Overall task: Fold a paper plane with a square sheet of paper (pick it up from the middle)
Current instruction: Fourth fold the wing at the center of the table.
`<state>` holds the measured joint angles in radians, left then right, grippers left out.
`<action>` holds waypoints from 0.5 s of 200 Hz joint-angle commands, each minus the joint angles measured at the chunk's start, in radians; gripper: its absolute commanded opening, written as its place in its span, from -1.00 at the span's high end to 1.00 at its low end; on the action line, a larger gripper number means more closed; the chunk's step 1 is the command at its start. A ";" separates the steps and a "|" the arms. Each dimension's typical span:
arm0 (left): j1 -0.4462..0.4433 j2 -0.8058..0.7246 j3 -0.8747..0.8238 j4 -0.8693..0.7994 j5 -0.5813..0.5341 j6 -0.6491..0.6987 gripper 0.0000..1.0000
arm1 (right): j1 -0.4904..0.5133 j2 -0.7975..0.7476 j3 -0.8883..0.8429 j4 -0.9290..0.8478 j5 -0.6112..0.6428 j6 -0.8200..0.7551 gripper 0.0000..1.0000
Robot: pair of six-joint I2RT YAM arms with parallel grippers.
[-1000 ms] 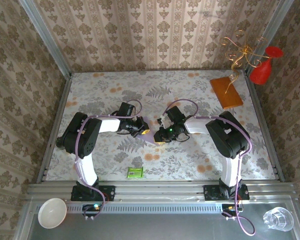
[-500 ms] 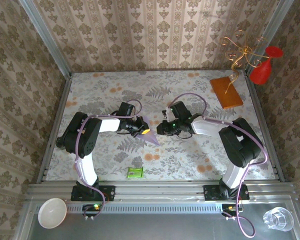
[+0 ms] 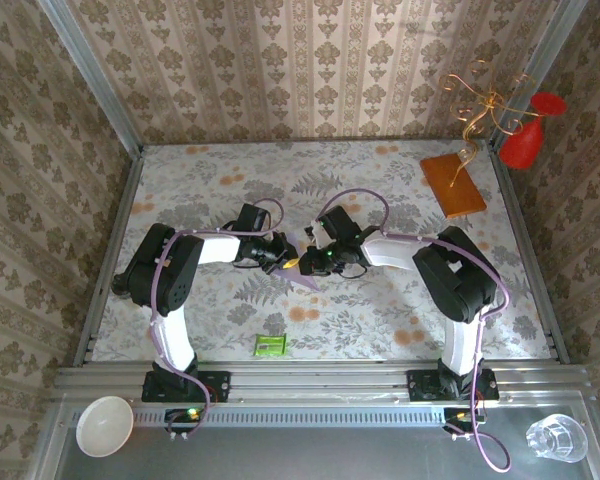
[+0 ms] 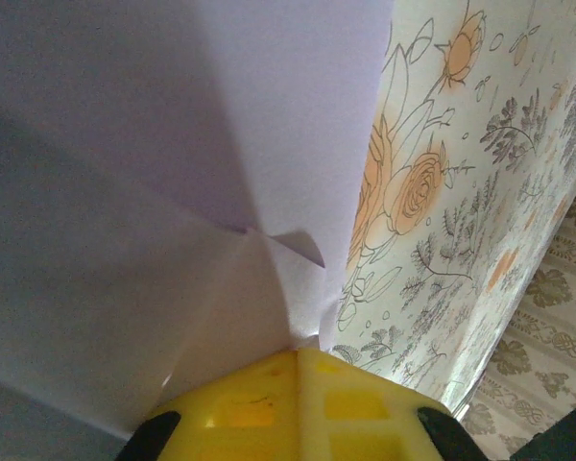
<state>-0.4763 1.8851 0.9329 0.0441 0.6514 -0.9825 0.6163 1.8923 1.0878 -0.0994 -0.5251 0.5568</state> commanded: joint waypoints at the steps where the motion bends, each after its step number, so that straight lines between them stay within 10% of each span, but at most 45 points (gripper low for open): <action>1: 0.004 0.019 0.022 -0.030 0.013 0.025 0.81 | 0.002 0.030 0.018 -0.031 0.020 -0.012 0.76; 100: 0.001 0.008 0.023 -0.016 0.028 0.036 0.79 | -0.021 -0.078 -0.045 -0.059 0.212 -0.009 0.27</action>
<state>-0.4763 1.8851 0.9451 0.0341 0.6594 -0.9714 0.5991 1.8187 1.0348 -0.1066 -0.4103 0.5564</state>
